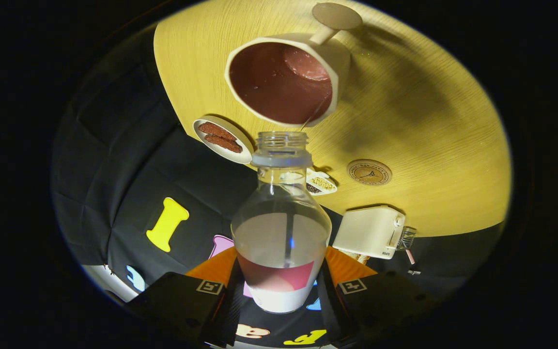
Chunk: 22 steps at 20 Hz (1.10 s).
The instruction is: Take the bottle from table, then pour the juice into the cup, finally place the bottle on the coaster
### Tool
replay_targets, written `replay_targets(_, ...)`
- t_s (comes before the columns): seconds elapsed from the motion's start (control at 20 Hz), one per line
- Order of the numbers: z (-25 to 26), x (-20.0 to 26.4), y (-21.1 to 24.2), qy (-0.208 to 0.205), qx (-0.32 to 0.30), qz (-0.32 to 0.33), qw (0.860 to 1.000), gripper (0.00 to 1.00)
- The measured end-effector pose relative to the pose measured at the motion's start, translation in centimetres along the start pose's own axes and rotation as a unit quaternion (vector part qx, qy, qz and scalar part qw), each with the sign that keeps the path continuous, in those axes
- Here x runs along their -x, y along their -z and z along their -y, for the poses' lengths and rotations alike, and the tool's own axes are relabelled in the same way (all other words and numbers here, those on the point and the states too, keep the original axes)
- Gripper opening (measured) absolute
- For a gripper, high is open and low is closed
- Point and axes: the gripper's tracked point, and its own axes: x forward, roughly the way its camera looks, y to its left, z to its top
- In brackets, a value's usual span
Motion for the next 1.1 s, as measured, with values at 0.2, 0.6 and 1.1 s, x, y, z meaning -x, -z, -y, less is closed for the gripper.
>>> replay_targets(0.2, 0.2, 0.2, 0.0, 0.0, 0.007, 0.003, 1.0, 0.71)
replay_targets(0.6, 0.5, 0.9, -0.8, -0.014, 0.04, 0.032, 0.999, 0.71)
replay_targets(1.1, 2.7, 2.9, 2.1, -0.013, 0.336, 0.063, 0.94, 0.7)
